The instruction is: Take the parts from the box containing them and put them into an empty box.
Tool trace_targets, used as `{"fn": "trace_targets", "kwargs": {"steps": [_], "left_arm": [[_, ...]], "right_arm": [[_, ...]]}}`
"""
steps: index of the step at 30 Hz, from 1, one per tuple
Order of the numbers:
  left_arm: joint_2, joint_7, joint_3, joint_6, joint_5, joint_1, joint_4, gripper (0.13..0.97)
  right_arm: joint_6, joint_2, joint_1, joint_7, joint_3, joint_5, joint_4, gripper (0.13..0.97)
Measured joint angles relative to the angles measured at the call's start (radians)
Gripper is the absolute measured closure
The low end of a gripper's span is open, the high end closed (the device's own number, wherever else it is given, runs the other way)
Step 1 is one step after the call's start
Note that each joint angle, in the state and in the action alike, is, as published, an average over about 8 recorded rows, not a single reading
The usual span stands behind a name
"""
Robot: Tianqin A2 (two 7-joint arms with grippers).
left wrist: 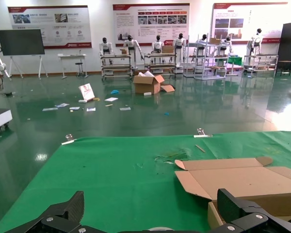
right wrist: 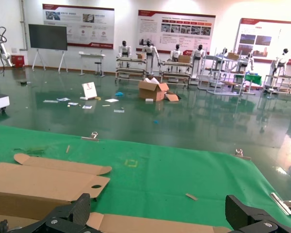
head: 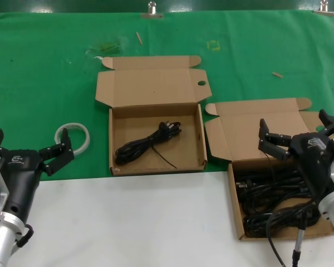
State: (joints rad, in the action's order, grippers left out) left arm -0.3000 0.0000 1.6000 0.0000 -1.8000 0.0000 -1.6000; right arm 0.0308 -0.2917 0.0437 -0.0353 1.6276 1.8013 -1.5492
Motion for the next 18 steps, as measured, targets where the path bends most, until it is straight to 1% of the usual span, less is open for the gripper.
{"fn": "trace_targets", "kwargs": {"steps": [18], "left_arm": [[0.000,0.000,0.000,0.000,0.000,0.000,0.000,0.132]], "right_arm": [[0.000,0.000,0.000,0.000,0.000,0.000,0.000,0.129]]}}
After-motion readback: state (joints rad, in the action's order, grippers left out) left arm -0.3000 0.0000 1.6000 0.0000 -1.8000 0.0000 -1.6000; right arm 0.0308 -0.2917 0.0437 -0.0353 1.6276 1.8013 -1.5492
